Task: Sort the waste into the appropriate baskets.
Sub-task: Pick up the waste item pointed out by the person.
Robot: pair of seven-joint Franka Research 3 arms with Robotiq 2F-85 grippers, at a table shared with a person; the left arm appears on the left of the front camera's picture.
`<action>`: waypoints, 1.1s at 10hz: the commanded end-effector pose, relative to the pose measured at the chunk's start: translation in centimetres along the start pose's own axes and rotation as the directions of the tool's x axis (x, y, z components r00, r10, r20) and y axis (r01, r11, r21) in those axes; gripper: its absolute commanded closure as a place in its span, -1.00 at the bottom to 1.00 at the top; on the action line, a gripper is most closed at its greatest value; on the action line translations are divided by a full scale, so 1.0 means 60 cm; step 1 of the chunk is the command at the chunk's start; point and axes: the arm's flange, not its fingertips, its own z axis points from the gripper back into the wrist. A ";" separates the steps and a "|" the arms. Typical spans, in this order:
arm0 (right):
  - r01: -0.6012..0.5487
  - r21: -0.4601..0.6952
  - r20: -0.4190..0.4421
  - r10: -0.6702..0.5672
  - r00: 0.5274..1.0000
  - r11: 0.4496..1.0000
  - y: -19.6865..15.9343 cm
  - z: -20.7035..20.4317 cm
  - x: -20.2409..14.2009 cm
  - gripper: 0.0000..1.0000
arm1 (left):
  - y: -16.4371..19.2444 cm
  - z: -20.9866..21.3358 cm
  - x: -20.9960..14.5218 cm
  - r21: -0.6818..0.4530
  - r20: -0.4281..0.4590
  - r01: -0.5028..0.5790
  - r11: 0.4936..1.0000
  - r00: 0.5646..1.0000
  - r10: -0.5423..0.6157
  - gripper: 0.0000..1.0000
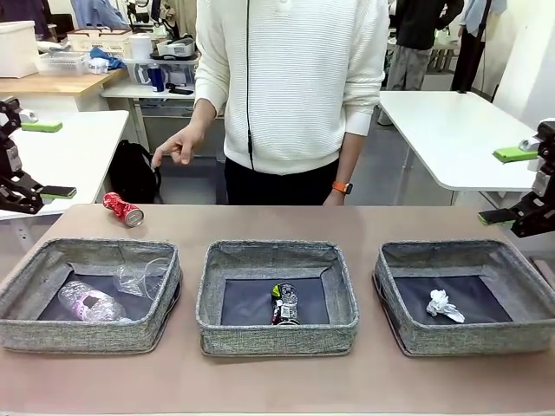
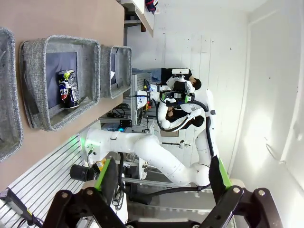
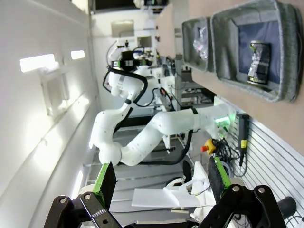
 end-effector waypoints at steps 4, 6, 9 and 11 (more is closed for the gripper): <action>0.016 0.013 0.000 -0.016 1.000 1.000 0.011 -0.001 0.001 -1.00 | 0.000 0.000 0.000 0.000 0.000 0.000 1.000 1.000 0.000 -1.00; 0.016 0.013 0.000 -0.016 1.000 1.000 0.011 -0.001 0.001 -1.00 | -0.021 -0.005 0.009 0.185 0.008 0.096 0.978 0.995 -0.099 -1.00; 0.016 0.013 0.000 -0.016 1.000 1.000 0.011 -0.001 0.001 -1.00 | -0.027 0.001 0.121 0.619 0.200 -0.162 0.769 0.979 0.045 -1.00; 0.016 0.013 0.000 -0.016 1.000 1.000 0.011 -0.001 0.001 -1.00 | 0.004 -0.005 0.229 0.784 0.194 -0.233 0.575 0.972 0.130 -1.00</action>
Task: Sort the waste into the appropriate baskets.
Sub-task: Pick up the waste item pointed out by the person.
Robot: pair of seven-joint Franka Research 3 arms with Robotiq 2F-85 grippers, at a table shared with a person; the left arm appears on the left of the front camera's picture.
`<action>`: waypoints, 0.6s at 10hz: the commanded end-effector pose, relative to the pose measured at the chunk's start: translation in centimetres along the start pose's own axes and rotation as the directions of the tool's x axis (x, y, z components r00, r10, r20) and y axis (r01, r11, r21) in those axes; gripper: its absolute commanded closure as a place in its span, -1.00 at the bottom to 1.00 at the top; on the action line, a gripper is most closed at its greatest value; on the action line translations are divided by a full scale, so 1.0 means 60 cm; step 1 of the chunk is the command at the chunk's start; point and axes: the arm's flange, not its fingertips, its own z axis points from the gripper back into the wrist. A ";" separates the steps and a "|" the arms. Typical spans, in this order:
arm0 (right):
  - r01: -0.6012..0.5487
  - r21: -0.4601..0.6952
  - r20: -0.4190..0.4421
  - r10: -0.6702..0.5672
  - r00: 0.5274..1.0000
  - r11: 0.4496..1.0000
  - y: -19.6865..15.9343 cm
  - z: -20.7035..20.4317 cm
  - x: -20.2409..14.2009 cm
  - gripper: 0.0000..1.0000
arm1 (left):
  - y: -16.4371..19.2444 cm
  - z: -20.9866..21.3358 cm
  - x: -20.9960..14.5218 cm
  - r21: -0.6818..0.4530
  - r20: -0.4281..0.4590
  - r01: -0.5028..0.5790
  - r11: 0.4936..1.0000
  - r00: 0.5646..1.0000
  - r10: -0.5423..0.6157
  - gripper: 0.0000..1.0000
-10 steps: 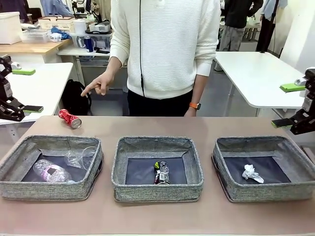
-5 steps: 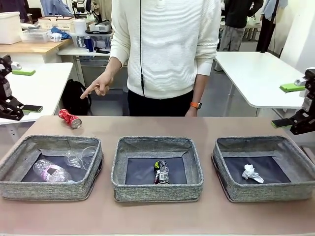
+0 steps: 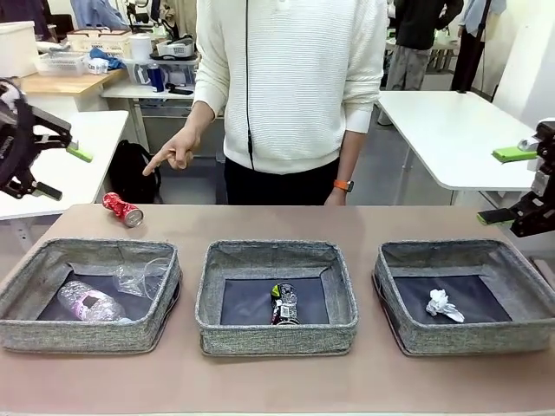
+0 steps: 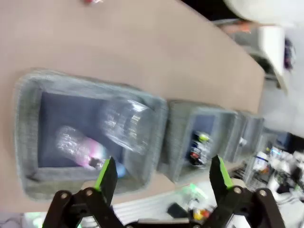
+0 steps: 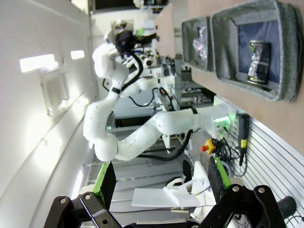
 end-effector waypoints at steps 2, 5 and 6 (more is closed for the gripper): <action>0.014 0.014 0.001 -0.014 1.000 1.000 0.011 0.000 0.000 -1.00 | -0.014 -0.085 0.128 0.223 -0.175 -0.124 0.967 0.971 0.165 -1.00; 0.014 0.014 0.001 -0.014 1.000 1.000 0.011 0.000 0.000 -1.00 | 0.011 -0.090 0.089 0.215 -0.097 -0.093 0.972 0.989 0.116 -1.00; 0.014 0.014 0.001 -0.014 1.000 1.000 0.011 0.000 0.000 -1.00 | 0.011 -0.090 0.089 0.215 -0.097 -0.093 0.972 0.989 0.116 -1.00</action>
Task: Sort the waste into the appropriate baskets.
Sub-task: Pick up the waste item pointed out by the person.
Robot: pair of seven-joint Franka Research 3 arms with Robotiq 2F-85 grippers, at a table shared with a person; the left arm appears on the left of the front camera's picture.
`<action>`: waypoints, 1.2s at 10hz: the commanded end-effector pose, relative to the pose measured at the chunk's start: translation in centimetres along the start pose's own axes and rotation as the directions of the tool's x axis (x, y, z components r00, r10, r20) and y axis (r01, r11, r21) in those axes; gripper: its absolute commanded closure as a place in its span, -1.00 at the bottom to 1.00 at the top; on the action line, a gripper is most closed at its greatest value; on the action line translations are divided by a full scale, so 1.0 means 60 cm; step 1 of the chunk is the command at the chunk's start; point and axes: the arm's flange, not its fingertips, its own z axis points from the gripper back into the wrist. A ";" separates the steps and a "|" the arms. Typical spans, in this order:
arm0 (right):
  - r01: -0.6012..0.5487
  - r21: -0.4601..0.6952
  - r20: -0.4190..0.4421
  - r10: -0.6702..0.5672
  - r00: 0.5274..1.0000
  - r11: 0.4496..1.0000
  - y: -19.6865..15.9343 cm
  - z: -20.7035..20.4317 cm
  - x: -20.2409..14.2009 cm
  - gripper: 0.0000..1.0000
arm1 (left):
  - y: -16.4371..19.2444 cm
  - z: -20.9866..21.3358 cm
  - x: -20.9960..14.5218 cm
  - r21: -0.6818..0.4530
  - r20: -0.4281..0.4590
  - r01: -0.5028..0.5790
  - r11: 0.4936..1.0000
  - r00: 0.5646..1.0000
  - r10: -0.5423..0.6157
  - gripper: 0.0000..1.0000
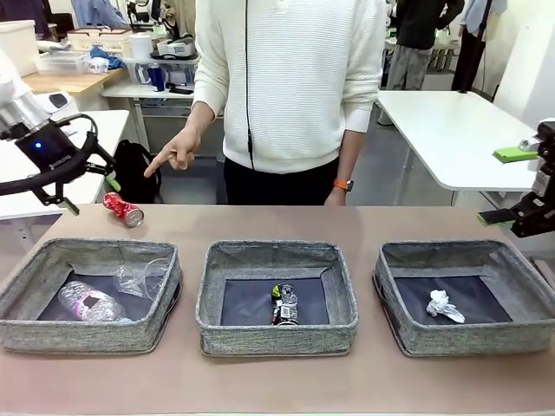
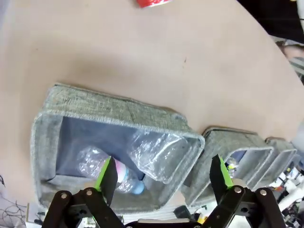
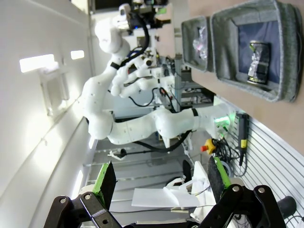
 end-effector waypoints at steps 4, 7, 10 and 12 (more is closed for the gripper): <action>0.014 0.015 0.002 -0.014 1.000 1.000 0.011 0.000 0.000 -1.00 | -0.022 -0.049 0.118 0.070 0.002 -0.229 0.971 0.973 0.230 -1.00; 0.014 0.015 0.002 -0.014 1.000 1.000 0.011 0.000 0.000 -1.00 | -0.045 -0.096 0.190 0.050 0.155 -0.383 0.922 0.915 0.372 -1.00; 0.014 0.015 0.002 -0.014 1.000 1.000 0.011 0.000 0.000 -1.00 | -0.026 -0.142 0.259 0.091 0.286 -0.415 0.905 0.882 0.375 -1.00; 0.014 0.015 0.002 -0.014 1.000 1.000 0.011 0.000 0.000 -1.00 | -0.008 -0.169 0.287 0.123 0.296 -0.384 0.915 0.894 0.335 -1.00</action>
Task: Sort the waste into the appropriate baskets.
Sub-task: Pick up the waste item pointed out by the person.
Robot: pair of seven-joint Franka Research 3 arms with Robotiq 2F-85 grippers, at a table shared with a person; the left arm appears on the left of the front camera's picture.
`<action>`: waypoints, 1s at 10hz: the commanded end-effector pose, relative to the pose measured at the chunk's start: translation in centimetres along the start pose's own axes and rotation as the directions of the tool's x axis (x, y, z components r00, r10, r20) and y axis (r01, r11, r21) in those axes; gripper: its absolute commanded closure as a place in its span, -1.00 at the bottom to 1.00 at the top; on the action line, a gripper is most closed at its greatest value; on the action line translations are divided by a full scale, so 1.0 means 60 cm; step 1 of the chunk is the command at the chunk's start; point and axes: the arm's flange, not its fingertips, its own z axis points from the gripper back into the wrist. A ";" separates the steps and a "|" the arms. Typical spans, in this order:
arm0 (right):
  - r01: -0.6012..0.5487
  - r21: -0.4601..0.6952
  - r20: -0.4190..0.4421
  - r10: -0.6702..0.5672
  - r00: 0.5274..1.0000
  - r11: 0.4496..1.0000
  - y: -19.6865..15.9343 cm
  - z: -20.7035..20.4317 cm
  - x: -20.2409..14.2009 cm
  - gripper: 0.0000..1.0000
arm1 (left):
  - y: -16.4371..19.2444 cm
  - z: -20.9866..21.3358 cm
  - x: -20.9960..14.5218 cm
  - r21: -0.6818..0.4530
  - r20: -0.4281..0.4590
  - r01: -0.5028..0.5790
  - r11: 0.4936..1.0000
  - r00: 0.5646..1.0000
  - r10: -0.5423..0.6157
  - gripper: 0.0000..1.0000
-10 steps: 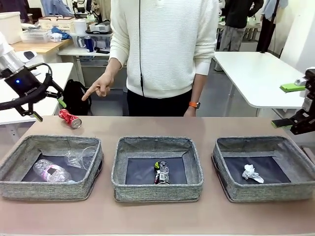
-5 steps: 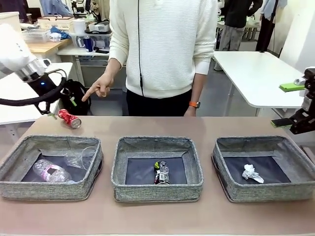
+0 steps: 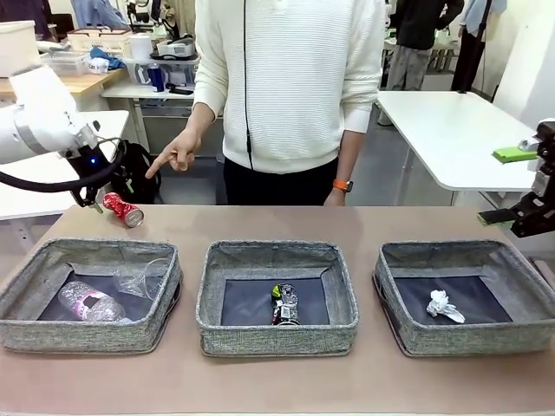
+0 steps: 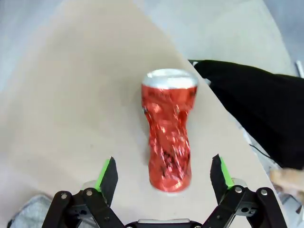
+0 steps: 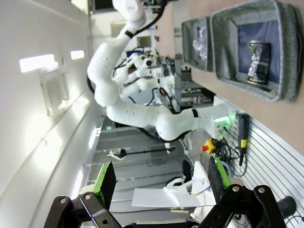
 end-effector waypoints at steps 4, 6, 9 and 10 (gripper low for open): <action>0.014 0.015 0.002 -0.014 1.000 1.000 0.011 0.000 0.000 -1.00 | -0.006 -0.053 0.035 0.053 0.028 0.060 0.997 0.998 -0.062 -1.00; 0.014 0.015 0.002 -0.014 1.000 1.000 0.011 0.000 0.000 -1.00 | -0.003 -0.060 0.035 0.059 0.030 0.078 0.995 0.996 -0.079 -1.00; 0.014 0.015 0.002 -0.014 1.000 1.000 0.011 0.000 0.000 -1.00 | -0.003 -0.067 0.035 0.074 0.035 0.075 0.994 0.996 -0.078 -1.00; 0.014 0.015 0.002 -0.014 1.000 1.000 0.011 0.000 0.000 -1.00 | -0.003 -0.069 0.035 0.084 0.047 0.073 0.994 0.996 -0.077 -1.00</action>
